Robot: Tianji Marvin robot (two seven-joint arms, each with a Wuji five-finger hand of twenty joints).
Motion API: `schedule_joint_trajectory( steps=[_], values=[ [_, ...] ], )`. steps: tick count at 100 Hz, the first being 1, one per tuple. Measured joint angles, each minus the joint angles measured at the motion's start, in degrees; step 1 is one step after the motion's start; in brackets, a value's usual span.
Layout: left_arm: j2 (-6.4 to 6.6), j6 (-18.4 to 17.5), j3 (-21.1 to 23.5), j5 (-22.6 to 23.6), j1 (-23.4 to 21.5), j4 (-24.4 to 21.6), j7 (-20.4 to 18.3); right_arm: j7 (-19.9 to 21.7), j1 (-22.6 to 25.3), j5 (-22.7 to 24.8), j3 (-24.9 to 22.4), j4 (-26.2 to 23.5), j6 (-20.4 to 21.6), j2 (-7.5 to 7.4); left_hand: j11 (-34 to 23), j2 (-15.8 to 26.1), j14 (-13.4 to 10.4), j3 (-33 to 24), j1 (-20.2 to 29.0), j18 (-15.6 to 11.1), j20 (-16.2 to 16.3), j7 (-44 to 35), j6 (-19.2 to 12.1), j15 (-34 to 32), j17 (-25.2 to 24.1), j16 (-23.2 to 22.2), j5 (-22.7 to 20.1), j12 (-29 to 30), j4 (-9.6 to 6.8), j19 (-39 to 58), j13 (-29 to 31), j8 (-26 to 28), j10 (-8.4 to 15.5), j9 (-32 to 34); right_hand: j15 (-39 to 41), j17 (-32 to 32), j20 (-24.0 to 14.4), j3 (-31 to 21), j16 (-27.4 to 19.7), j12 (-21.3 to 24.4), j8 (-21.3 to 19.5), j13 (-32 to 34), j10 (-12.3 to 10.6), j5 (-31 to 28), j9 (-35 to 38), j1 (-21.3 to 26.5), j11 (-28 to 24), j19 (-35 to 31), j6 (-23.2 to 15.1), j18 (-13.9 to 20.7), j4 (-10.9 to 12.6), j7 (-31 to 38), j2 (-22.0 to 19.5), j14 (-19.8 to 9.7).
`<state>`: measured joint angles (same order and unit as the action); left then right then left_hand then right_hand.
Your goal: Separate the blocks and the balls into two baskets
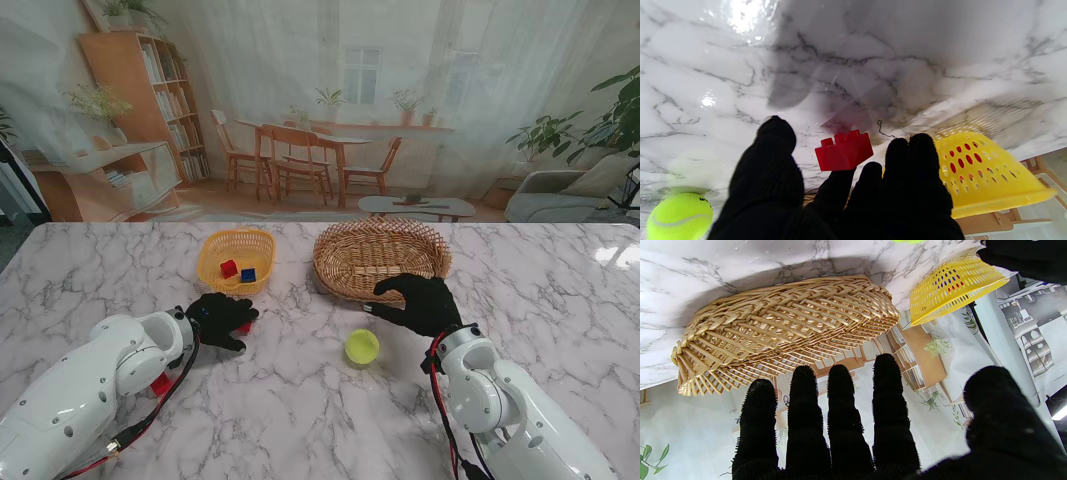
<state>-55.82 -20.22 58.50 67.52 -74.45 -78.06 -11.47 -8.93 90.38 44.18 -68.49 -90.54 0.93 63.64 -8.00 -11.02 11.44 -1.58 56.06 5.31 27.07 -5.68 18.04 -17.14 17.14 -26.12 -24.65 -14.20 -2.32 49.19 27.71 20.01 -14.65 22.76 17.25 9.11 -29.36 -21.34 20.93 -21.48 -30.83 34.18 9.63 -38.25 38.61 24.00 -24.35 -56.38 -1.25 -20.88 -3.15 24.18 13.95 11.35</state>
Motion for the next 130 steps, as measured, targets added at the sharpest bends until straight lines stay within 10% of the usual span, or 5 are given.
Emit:
schedule_joint_trajectory(
  steps=[53, 86, 130],
  values=[
    [-0.11, 2.22, -1.06, -0.55, 0.35, 0.87, -0.72, -0.01, -0.01, 0.01, -0.03, 0.06, 0.05, -0.01, -11.02, -3.78, -1.85, -9.7, 5.97, -1.55, -0.02, -4.09, -1.49, -6.27, 5.05, -12.44, 0.77, -12.08, -1.22, 4.29, 4.76, 5.01, 2.27, 1.53, 0.0, 0.0, 0.0, 0.0, 0.0, 0.0, 0.0, 0.0, 0.0, 0.0, 0.0, 0.0, 0.0, 0.0, 0.0, 0.0, 0.0, 0.0, 0.0, 0.0],
    [-0.11, 4.31, -2.7, -1.68, 1.59, 1.25, -1.58, 0.06, 0.02, 0.02, -0.01, -0.1, -0.07, -0.01, -12.55, -5.02, -4.07, -16.27, 9.55, -2.3, 2.7, -10.0, -1.91, -9.89, 11.93, -30.06, 2.14, -26.34, -1.24, 10.27, 13.13, 10.37, 2.66, 3.77, 0.0, 0.0, 0.0, 0.0, 0.0, 0.0, 0.0, 0.0, 0.0, 0.0, 0.0, 0.0, 0.0, 0.0, 0.0, 0.0, 0.0, 0.0, 0.0, 0.0],
    [-0.24, 5.27, -2.77, -2.42, 1.8, 1.03, -2.1, -0.01, 0.1, 0.07, -0.11, -0.14, -0.08, -0.01, -10.62, -8.08, -4.34, -17.85, 10.24, -2.32, 4.17, -16.86, -3.46, -10.59, 14.43, -31.72, 2.02, -36.79, -0.55, 12.87, 16.72, 14.28, 2.36, 11.51, 0.0, 0.0, 0.0, 0.0, 0.0, 0.0, 0.0, 0.0, 0.0, 0.0, 0.0, 0.0, 0.0, 0.0, 0.0, 0.0, 0.0, 0.0, 0.0, 0.0]
  ],
)
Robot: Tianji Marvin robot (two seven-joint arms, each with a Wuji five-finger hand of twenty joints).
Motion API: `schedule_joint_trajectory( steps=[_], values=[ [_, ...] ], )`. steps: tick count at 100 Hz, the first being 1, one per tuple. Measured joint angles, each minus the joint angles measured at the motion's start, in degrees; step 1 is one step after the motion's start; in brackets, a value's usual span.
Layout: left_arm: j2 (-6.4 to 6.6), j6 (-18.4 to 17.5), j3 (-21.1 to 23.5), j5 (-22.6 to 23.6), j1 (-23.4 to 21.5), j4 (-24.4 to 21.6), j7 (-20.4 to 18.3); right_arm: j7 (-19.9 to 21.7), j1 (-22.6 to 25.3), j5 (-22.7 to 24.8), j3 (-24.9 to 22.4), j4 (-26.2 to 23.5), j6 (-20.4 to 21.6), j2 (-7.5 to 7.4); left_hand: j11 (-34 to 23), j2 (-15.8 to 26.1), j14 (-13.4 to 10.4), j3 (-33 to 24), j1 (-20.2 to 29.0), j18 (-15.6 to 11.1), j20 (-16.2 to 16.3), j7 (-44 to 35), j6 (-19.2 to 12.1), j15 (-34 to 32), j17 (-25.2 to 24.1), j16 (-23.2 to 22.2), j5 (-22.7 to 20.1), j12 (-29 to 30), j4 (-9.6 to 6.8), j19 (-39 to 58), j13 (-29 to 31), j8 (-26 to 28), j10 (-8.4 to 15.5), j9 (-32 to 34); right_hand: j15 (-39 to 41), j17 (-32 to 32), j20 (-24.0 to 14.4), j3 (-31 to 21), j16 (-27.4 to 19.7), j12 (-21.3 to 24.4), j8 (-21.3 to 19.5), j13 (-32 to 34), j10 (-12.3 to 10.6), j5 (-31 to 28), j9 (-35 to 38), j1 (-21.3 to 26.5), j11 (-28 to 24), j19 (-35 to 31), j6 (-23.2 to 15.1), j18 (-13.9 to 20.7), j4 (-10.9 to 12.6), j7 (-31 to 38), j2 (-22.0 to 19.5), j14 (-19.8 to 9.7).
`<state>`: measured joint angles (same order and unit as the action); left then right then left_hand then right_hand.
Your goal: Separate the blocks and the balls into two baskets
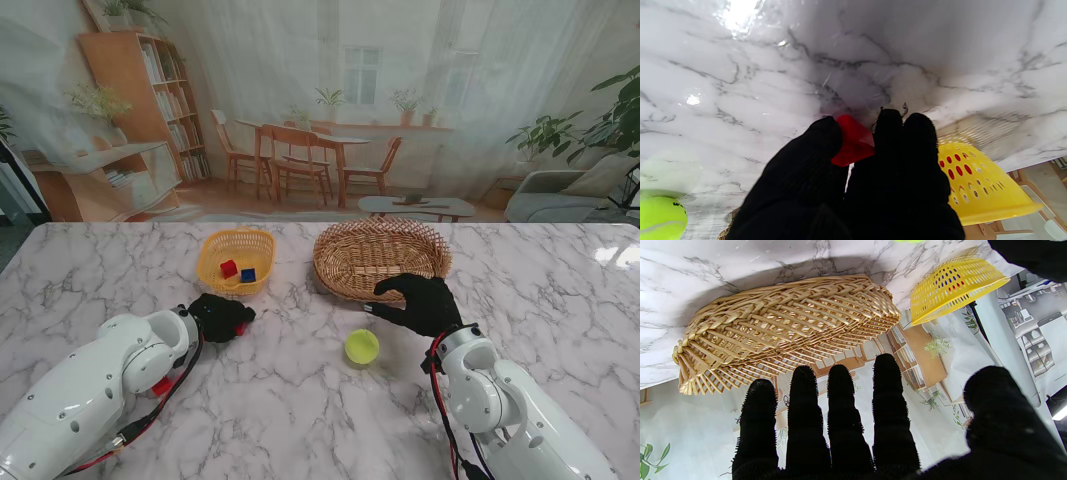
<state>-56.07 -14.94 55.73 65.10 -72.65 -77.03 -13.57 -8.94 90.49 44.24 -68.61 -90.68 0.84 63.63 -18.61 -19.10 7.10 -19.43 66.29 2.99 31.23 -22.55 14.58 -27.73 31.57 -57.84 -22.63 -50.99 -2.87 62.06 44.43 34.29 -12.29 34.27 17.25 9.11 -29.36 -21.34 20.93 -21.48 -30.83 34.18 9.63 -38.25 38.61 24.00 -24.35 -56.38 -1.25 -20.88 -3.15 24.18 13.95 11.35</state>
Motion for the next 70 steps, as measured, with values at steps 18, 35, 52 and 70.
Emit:
schedule_joint_trajectory(
  steps=[18, 35, 52, 70],
  values=[
    [-0.04, 0.03, -0.01, 0.0, -0.08, 0.09, 0.56, -0.04, 0.01, 0.0, -0.04, 0.0, 0.0, 0.0, 4.27, -0.73, -0.26, 1.9, 0.07, 0.0, 0.69, -2.85, -0.75, -1.68, 1.07, -0.01, -0.47, -4.98, 0.43, 1.53, 1.57, 4.72, -0.05, 4.35, 0.0, 0.0, 0.0, 0.0, 0.0, 0.0, 0.0, 0.0, 0.0, 0.0, 0.0, 0.0, 0.0, 0.0, 0.0, 0.0, 0.0, 0.0, 0.0, 0.0],
    [-0.04, 0.38, -1.02, -0.02, 0.61, 0.71, 1.52, -0.05, 0.03, -0.02, -0.08, 0.0, 0.02, 0.01, 5.07, -1.08, -0.46, 6.17, 0.69, 0.03, 0.87, -6.4, -1.29, -4.3, 2.53, 2.29, -1.21, -5.91, 0.47, 3.11, 2.92, 6.37, -0.22, 7.99, 0.0, 0.0, 0.0, 0.0, 0.0, 0.0, 0.0, 0.0, 0.0, 0.0, 0.0, 0.0, 0.0, 0.0, 0.0, 0.0, 0.0, 0.0, 0.0, 0.0],
    [-0.05, 0.22, -1.32, 0.18, 0.74, 1.37, 3.18, -0.09, 0.03, -0.02, -0.09, 0.0, 0.03, 0.01, 4.96, -1.78, -0.63, 7.96, 1.11, 0.13, 1.48, -8.66, -1.95, -5.45, 4.25, 2.34, -1.93, -5.96, 0.47, 4.99, 5.23, 6.43, -0.15, 10.03, 0.0, 0.0, 0.0, 0.0, 0.0, 0.0, 0.0, 0.0, 0.0, 0.0, 0.0, 0.0, 0.0, 0.0, 0.0, 0.0, 0.0, 0.0, 0.0, 0.0],
    [-0.13, -0.3, -0.87, 0.18, 0.54, 1.59, 3.69, -0.11, 0.03, -0.02, -0.09, 0.02, 0.04, 0.01, 4.88, -1.82, -0.63, 8.57, 1.11, 0.13, 1.59, -9.3, -2.43, -5.97, 4.48, 2.42, -2.41, -5.69, 0.48, 5.24, 5.41, 6.23, -0.08, 10.63, 0.0, 0.0, 0.0, 0.0, 0.0, 0.0, 0.0, 0.0, 0.0, 0.0, 0.0, 0.0, 0.0, 0.0, 0.0, 0.0, 0.0, 0.0, 0.0, 0.0]
  ],
)
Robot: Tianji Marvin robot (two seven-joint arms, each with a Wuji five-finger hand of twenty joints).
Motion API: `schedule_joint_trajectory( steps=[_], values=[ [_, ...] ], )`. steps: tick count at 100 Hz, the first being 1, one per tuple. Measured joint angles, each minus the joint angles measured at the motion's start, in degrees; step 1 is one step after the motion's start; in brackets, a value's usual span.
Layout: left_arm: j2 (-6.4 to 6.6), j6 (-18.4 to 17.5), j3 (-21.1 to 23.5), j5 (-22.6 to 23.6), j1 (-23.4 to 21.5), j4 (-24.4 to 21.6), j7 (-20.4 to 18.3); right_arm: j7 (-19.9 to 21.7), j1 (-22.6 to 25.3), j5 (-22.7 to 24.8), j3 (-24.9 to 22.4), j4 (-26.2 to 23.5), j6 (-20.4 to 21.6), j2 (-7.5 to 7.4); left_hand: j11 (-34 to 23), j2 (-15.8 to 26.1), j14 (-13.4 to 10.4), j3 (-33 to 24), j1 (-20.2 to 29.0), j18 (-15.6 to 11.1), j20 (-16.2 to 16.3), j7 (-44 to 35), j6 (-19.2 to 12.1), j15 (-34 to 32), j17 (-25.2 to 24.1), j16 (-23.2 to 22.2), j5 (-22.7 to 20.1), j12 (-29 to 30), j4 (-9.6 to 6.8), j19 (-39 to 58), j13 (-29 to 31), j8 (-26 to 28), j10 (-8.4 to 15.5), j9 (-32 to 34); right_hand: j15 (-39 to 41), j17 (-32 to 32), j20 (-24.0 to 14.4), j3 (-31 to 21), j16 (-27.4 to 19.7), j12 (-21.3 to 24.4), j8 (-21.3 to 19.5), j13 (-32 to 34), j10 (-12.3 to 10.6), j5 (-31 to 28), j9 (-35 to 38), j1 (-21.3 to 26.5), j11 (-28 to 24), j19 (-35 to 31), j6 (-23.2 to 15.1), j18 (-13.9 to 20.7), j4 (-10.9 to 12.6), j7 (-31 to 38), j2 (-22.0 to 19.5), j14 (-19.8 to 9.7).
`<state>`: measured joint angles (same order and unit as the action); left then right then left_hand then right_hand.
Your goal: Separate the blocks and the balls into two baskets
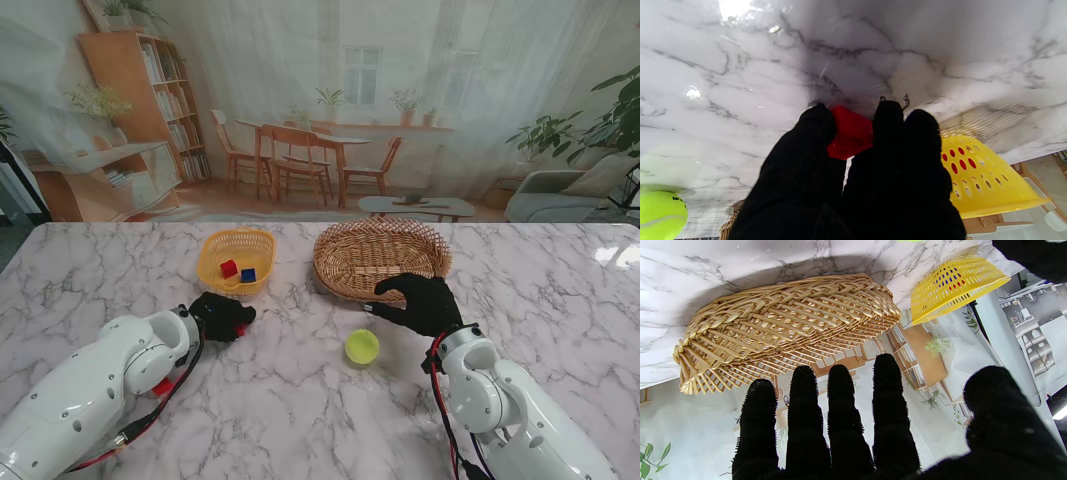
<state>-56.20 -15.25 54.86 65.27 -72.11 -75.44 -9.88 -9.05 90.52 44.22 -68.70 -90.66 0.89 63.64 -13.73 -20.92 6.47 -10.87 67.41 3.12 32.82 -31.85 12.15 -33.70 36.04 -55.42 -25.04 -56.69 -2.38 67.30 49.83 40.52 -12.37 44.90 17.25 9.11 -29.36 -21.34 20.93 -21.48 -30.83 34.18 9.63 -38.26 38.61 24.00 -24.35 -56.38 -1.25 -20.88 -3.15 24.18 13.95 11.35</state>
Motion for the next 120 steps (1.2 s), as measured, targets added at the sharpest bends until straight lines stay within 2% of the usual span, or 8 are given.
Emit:
schedule_joint_trajectory(
  steps=[22, 42, 56, 73, 105, 120],
  values=[
    [-0.18, -1.27, 3.03, 0.95, -2.55, -1.91, -0.8, -0.08, 0.03, 0.0, -0.14, 0.0, 0.02, 0.01, 0.15, -0.02, -0.02, 0.09, 0.0, 0.0, 0.01, 0.0, -1.13, -0.13, 0.02, 1.27, -0.81, 0.85, 0.01, 0.0, 0.01, -0.59, 0.46, 0.23, 0.0, 0.0, 0.0, 0.0, 0.0, 0.0, 0.0, 0.0, 0.0, 0.0, 0.0, 0.0, 0.0, 0.0, 0.0, 0.0, 0.0, 0.0, 0.0, 0.0],
    [-0.19, -3.75, 7.43, 1.08, -6.08, -6.26, -4.01, -0.12, 0.09, 0.0, -0.25, -0.01, 0.02, 0.01, 0.24, -0.76, -0.2, 0.62, -0.02, 0.0, 0.01, -2.57, -5.49, -0.71, 0.32, 1.3, -2.44, 1.03, 0.03, 0.08, 0.48, -0.71, 1.16, 0.91, 0.0, 0.0, 0.0, 0.0, 0.0, 0.0, 0.0, 0.0, 0.0, 0.0, 0.0, 0.0, 0.0, 0.0, 0.0, 0.0, 0.0, 0.0, 0.0, 0.0],
    [-0.19, -5.5, 10.11, 4.53, -8.31, -9.57, -3.84, -0.26, 0.22, 0.0, -0.39, -0.05, 0.04, 0.02, 0.24, -0.76, -0.2, 0.62, -0.02, 0.0, 0.02, -3.04, -6.24, -0.73, 0.32, 1.31, -3.04, 1.04, 0.03, 0.08, 0.49, -0.71, 1.16, 0.92, 0.0, 0.0, 0.0, 0.0, 0.0, 0.0, 0.0, 0.0, 0.0, 0.0, 0.0, 0.0, 0.0, 0.0, 0.0, 0.0, 0.0, 0.0, 0.0, 0.0],
    [-0.29, -7.02, 13.05, 4.72, -9.62, -12.28, -3.68, -0.31, 0.29, 0.0, -0.42, -0.06, 0.05, 0.02, 0.24, -0.76, -0.21, 0.62, -0.02, 0.0, 0.02, -3.05, -6.26, -0.73, 0.32, 1.33, -3.07, 1.05, 0.04, 0.09, 0.49, -0.71, 1.16, 0.92, 0.0, 0.0, 0.0, 0.0, 0.0, 0.0, 0.0, 0.0, 0.0, 0.0, 0.0, 0.0, 0.0, 0.0, 0.0, 0.0, 0.0, 0.0, 0.0, 0.0],
    [-0.49, -8.25, 15.56, 5.88, -8.66, -15.22, -2.95, -0.2, 0.28, -0.03, -0.37, -0.06, -0.01, 0.02, 0.25, -0.76, -0.21, 0.62, -0.02, 0.0, 0.03, -3.19, -6.26, -0.73, 0.32, 2.77, -3.08, 1.05, 0.04, 0.08, 0.5, -0.71, 1.16, 0.92, 0.0, 0.0, 0.0, 0.0, 0.0, 0.0, 0.0, 0.0, 0.0, 0.0, 0.0, 0.0, 0.0, 0.0, 0.0, 0.0, 0.0, 0.0, 0.0, 0.0],
    [-0.56, -6.08, 14.48, 5.17, -5.35, -14.51, -2.9, -0.21, 0.28, -0.06, -0.37, -0.06, -0.01, 0.02, 0.26, -0.76, -0.21, 0.62, -0.02, 0.0, 0.03, -3.19, -6.26, -0.73, 0.32, 2.78, -3.08, 1.05, 0.04, 0.09, 0.5, -0.71, 1.16, 0.92, 0.0, 0.0, 0.0, 0.0, 0.0, 0.0, 0.0, 0.0, 0.0, 0.0, 0.0, 0.0, 0.0, 0.0, 0.0, 0.0, 0.0, 0.0, 0.0, 0.0]
  ],
)
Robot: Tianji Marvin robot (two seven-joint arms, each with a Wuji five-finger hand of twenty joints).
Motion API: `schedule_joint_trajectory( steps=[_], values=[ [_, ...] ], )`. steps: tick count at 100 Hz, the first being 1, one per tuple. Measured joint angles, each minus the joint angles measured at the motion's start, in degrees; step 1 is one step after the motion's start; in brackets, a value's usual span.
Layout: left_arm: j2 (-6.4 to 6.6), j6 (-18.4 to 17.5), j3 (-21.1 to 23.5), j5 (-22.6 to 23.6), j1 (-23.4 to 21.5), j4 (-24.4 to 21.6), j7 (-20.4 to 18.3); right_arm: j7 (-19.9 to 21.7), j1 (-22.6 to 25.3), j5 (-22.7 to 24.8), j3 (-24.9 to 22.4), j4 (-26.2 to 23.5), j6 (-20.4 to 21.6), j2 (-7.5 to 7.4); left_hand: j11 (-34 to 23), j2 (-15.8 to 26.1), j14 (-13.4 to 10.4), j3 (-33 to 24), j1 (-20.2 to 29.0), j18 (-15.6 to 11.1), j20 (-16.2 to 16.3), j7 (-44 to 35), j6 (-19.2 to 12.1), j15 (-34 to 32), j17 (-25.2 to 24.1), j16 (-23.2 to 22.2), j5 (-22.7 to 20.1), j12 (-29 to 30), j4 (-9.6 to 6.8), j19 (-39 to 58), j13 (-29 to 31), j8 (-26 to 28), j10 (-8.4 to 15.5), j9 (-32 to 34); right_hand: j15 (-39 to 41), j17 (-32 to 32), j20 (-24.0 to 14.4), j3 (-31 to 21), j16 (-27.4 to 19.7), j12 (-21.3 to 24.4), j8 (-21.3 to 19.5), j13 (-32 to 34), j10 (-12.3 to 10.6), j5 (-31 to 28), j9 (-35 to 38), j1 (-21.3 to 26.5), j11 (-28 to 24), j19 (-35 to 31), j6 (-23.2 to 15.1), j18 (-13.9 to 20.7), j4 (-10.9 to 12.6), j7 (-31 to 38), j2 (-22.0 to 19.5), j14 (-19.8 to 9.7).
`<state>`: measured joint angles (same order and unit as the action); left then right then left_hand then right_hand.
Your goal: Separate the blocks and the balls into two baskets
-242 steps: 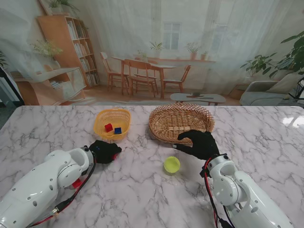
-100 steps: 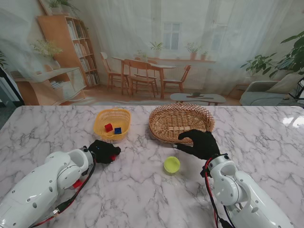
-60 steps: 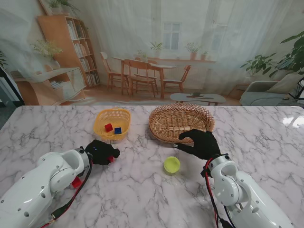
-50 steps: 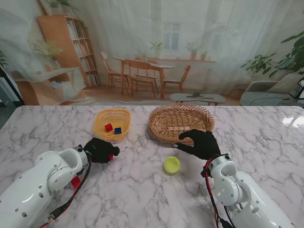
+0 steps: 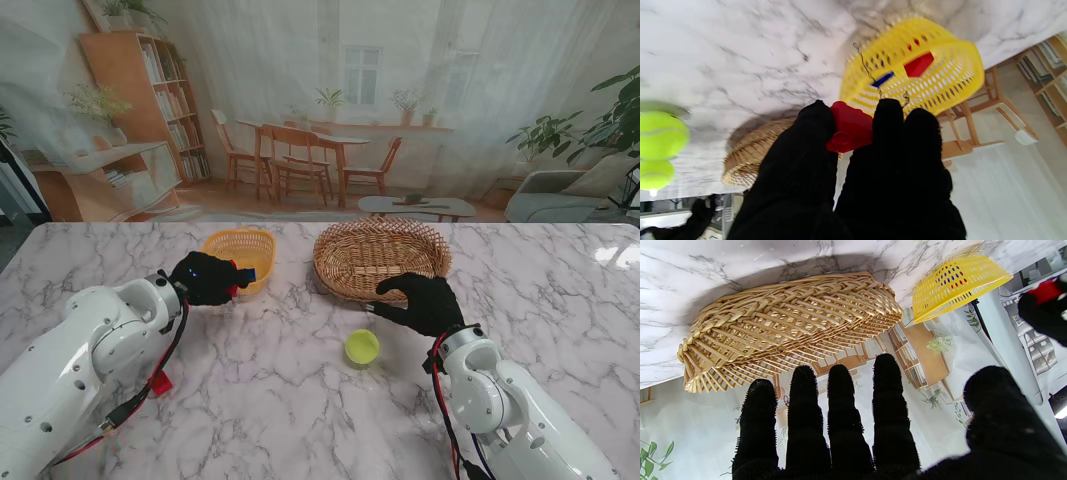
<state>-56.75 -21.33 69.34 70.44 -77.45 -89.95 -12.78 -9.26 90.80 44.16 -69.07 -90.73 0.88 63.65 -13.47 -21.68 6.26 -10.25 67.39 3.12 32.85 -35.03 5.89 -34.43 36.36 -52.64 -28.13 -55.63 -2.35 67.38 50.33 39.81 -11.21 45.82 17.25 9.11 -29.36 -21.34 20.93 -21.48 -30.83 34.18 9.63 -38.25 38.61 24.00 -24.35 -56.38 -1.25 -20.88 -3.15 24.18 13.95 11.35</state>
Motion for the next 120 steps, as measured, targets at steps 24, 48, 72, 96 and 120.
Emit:
schedule_joint_trajectory(
  steps=[24, 48, 72, 96, 120],
  values=[
    [-0.43, 7.13, -5.19, -1.84, 7.71, 5.99, 2.46, 0.0, 0.01, -0.01, -0.02, 0.0, 0.02, 0.0, 0.01, 0.0, 0.0, 0.0, 0.0, 0.0, 0.0, 0.0, 0.0, 0.0, 0.0, 0.63, 0.0, 0.0, 0.0, 0.0, 0.0, 0.0, 0.0, 0.0, 0.0, 0.0, 0.0, 0.0, 0.0, 0.0, 0.0, 0.0, 0.0, 0.0, 0.0, 0.0, 0.0, 0.0, 0.0, 0.0, 0.0, 0.0, 0.0, 0.0],
    [-0.76, 12.28, -12.75, -5.04, 15.54, 13.42, 3.15, -0.06, 0.04, -0.04, -0.08, 0.0, 0.05, 0.0, 0.03, 0.02, 0.0, 0.0, 0.0, 0.0, 0.0, -0.01, -0.01, 0.0, 0.0, 0.74, 0.0, 0.0, 0.0, 0.0, 0.0, 0.0, 0.0, 0.0, 0.0, 0.0, 0.0, 0.0, 0.0, 0.0, 0.0, 0.0, 0.0, 0.0, 0.0, 0.0, 0.0, 0.0, 0.0, 0.0, 0.0, 0.0, 0.0, 0.0],
    [-1.69, 15.96, -20.92, -10.23, 22.52, 21.55, 7.02, -0.02, 0.02, 0.01, -0.02, 0.0, 0.02, -0.01, 0.13, 0.21, 0.0, 0.02, 0.0, 0.0, 0.0, -0.01, -0.01, 0.0, -0.26, 0.93, 0.0, 0.01, 0.0, 0.0, -0.1, 0.0, 0.0, 0.0, 0.0, 0.0, 0.0, 0.0, 0.0, 0.0, 0.0, 0.0, 0.0, 0.0, 0.0, 0.0, 0.0, 0.0, 0.0, 0.0, 0.0, 0.0, -0.01, 0.0],
    [-2.17, 18.15, -25.56, -11.68, 25.45, 24.04, 5.25, -0.12, 0.15, 0.03, -0.17, -0.04, 0.02, 0.0, -8.54, 6.16, 1.2, 2.41, -2.1, 0.67, 0.0, 7.2, 1.55, 3.47, -6.44, 4.29, -0.03, 15.93, 0.0, -3.99, -7.09, -3.77, 2.33, -8.68, 0.0, 0.0, 0.0, 0.0, 0.0, 0.0, 0.0, 0.0, 0.0, 0.0, 0.0, 0.0, 0.0, 0.0, 0.0, 0.0, 0.0, 0.0, -0.01, 0.0],
    [-2.36, 18.43, -27.13, -11.35, 26.19, 26.08, 5.76, -0.13, 0.11, 0.03, -0.06, -0.04, -0.03, 0.0, -1.86, 10.31, 5.22, 7.85, -7.92, 3.58, -0.86, 20.12, 3.26, 12.68, -15.57, 16.28, 2.27, 32.83, 0.0, -12.02, -16.2, -13.0, 0.93, -17.41, 0.0, 0.0, 0.0, 0.0, 0.0, 0.0, 0.0, 0.0, 0.0, 0.0, 0.0, 0.0, 0.0, 0.0, 0.0, 0.0, 0.0, 0.0, -0.01, 0.0]
  ],
)
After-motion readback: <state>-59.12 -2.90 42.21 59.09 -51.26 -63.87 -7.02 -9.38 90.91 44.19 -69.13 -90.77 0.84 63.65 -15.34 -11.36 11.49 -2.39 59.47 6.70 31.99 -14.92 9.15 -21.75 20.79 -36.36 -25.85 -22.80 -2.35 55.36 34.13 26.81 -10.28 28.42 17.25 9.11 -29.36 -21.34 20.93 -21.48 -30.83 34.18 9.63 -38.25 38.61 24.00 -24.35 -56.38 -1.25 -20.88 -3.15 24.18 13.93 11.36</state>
